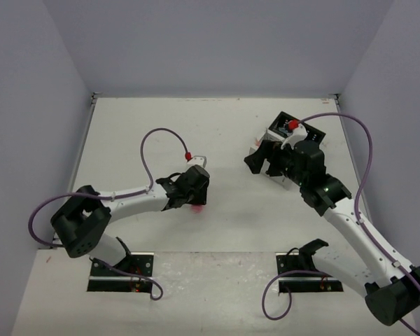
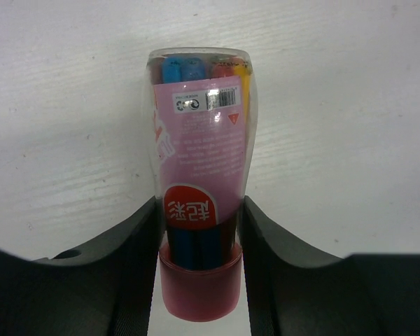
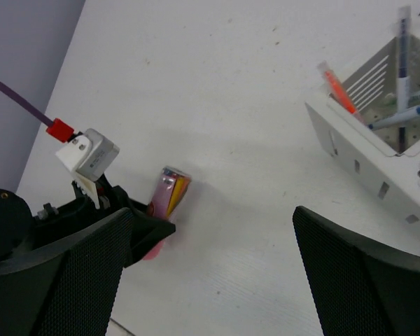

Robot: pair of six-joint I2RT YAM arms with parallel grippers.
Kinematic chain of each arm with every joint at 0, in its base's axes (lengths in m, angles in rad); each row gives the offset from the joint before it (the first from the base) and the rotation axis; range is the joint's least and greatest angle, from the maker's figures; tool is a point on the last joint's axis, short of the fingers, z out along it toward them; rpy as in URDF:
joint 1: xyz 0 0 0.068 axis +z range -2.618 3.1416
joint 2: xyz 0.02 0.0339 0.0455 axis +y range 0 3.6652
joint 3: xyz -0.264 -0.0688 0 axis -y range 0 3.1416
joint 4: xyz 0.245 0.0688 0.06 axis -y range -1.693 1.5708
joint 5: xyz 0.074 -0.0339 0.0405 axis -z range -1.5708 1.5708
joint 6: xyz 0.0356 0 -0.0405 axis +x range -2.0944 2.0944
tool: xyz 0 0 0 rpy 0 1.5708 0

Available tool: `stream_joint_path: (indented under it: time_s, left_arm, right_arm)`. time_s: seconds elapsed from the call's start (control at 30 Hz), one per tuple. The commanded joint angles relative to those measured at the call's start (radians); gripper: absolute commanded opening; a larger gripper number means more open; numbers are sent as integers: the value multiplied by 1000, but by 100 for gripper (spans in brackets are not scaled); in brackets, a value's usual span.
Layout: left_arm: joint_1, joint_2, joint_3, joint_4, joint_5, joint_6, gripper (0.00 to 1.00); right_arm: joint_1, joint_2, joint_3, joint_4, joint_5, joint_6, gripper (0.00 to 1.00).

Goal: Sort the stationery into containers
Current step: Pick up the stationery from the center of the board.

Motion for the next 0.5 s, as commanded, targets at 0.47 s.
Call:
stream_joint_path:
  time_s: [0.47]
  left_arm:
    - [-6,-331,-89,351,556,206,0]
  right_arm:
    - [26,50,-291,515,-430,507,99]
